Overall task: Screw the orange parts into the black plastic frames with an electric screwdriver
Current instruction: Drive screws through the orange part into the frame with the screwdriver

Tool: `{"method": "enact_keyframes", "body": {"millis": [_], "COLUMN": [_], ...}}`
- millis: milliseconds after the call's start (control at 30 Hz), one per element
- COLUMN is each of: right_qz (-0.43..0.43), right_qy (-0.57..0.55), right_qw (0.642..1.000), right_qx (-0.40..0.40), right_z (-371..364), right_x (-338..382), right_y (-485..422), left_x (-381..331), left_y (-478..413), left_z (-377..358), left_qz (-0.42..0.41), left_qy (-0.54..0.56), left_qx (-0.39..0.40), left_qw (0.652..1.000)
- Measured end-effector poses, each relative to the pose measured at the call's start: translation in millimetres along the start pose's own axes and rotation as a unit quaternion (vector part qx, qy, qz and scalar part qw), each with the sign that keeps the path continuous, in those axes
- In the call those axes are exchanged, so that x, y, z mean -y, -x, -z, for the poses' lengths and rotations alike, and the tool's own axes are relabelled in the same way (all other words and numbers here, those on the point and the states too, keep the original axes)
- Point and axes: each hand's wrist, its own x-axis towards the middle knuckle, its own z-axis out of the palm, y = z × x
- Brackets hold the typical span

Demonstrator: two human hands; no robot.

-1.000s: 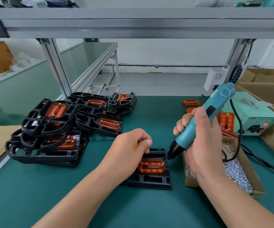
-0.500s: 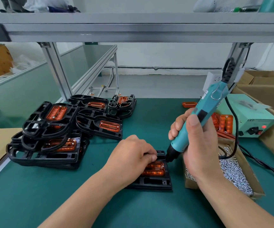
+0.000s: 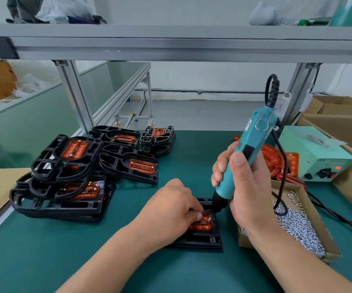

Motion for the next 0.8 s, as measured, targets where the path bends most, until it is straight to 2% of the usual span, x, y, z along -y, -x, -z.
{"method": "enact_keyframes", "body": {"millis": [567, 800], "right_qz": [-0.010, -0.004], "right_qy": [0.016, 0.009], "right_qw": [0.997, 1.000], "right_qx": [0.071, 0.023], "right_z": [-7.1, -9.7], "right_x": [-4.8, -4.7], "right_y": [-6.2, -7.2], "left_x": [0.8, 2.4], "left_y": [-0.1, -1.1], "left_z": [-2.9, -4.8], "left_qz": [0.002, -0.002], "left_qy": [0.004, -0.005], "left_qx": [-0.018, -0.015], "left_qw": [1.000, 1.000]}}
